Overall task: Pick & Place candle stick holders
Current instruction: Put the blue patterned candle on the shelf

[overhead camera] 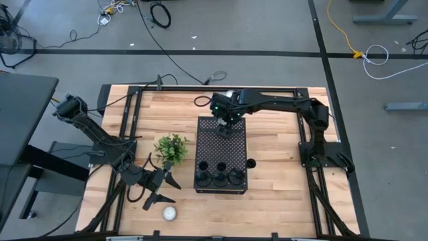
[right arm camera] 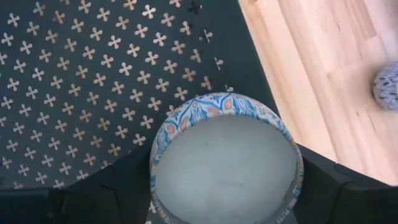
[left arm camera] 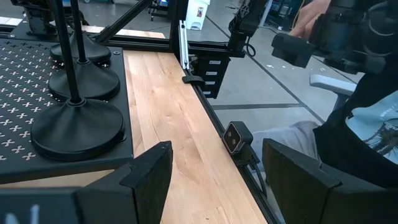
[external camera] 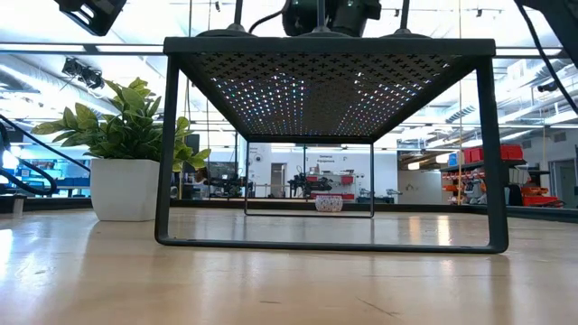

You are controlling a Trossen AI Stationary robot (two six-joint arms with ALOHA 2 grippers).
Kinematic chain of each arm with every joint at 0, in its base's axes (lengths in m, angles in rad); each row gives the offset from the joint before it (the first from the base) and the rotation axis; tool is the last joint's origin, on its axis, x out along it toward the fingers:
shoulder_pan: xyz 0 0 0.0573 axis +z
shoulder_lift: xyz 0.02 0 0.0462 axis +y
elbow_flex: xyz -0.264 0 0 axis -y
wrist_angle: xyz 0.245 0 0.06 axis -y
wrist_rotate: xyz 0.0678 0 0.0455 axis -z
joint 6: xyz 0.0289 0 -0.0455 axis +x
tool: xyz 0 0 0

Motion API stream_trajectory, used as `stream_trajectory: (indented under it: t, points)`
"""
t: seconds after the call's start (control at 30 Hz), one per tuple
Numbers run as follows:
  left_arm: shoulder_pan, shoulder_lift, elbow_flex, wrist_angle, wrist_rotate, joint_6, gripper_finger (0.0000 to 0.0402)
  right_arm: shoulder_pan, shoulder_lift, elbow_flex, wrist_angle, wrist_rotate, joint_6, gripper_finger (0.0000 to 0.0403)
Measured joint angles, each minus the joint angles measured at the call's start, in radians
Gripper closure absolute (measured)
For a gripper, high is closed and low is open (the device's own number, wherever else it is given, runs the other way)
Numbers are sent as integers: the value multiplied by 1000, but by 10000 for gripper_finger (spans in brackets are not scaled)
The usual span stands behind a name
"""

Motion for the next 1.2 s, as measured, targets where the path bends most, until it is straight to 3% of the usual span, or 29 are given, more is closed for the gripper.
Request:
stream_trajectory:
  t: [0.73, 0.87, 1.2]
  points:
    - [0, 0, 0, 0, 0, 0, 154, 1, 1, 0, 47, -28, -26, 115]
    - [0, 0, 0, 0, 0, 0, 154, 0, 1, 0, 55, -96, -26, 115]
    - [0, 0, 0, 0, 0, 0, 154, 6, 15, 2, 56, -69, -23, 114]
